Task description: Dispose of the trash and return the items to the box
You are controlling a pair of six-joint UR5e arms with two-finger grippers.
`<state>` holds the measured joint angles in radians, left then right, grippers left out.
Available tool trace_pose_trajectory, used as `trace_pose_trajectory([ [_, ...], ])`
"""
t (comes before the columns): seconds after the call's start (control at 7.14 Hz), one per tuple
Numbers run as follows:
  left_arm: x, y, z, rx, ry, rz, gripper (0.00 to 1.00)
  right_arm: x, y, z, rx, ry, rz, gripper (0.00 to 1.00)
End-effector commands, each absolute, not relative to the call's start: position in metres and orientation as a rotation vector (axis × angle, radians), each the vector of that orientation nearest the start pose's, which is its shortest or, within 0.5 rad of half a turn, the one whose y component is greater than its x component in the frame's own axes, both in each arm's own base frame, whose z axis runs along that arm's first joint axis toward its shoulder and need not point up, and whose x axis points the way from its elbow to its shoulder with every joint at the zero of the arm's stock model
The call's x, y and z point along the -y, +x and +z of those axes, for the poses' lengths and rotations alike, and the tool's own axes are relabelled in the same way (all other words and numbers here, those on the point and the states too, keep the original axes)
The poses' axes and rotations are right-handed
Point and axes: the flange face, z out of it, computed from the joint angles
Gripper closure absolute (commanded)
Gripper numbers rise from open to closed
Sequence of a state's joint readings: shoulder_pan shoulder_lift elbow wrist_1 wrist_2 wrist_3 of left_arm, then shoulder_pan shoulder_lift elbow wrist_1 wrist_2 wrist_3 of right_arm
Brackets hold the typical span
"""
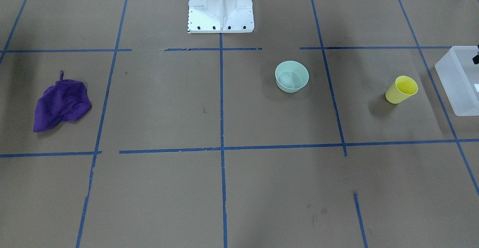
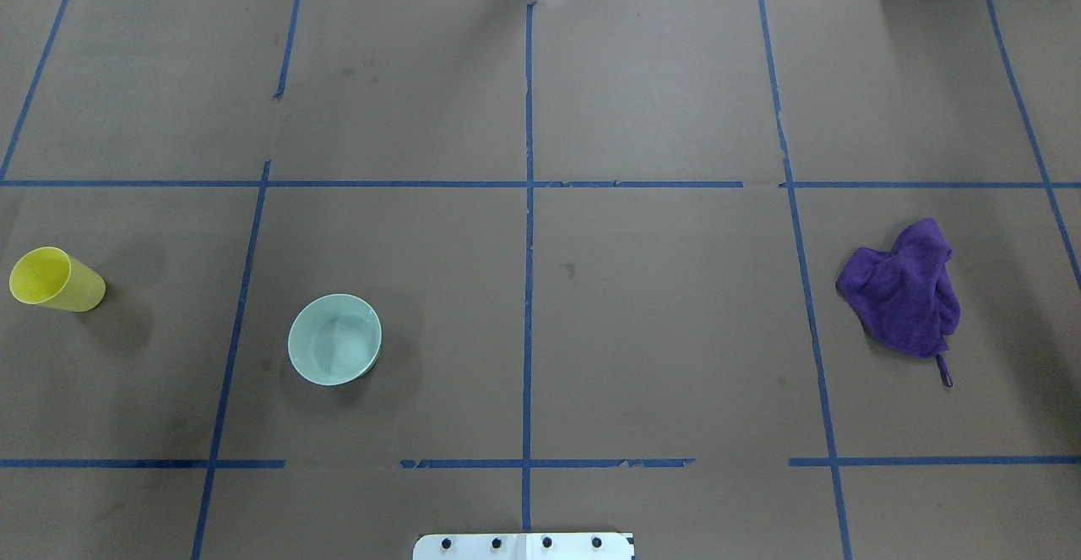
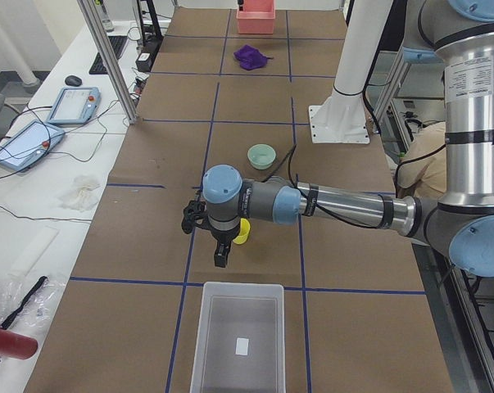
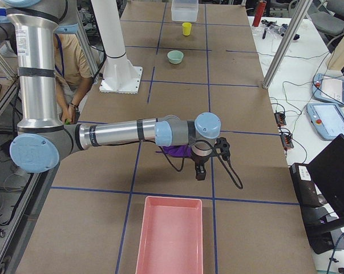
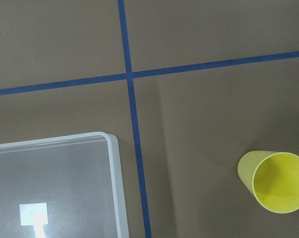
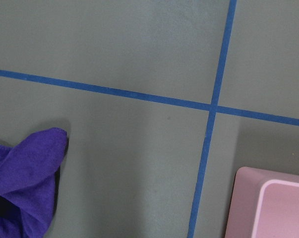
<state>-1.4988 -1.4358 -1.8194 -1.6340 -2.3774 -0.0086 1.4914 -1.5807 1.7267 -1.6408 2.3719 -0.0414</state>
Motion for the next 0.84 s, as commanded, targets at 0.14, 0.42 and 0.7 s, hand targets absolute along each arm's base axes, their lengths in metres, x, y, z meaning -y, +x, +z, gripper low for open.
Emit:
trace_pose_trajectory([
  [0.14, 0.451, -0.021, 0.578, -0.827, 0.273, 0.204, 0.00, 0.486, 0.024, 0.594, 0.836, 0.050, -0.131, 0.00],
  [0.42, 0.455, 0.046, 0.592, -0.869, 0.222, 0.206, 0.00, 0.481, 0.022, 0.595, 0.862, 0.044, -0.130, 0.00],
  [0.7, 0.440, 0.126, 0.606, -0.931, 0.138, 0.172, 0.00, 0.479, 0.023, 0.596, 0.861, 0.055, -0.134, 0.00],
])
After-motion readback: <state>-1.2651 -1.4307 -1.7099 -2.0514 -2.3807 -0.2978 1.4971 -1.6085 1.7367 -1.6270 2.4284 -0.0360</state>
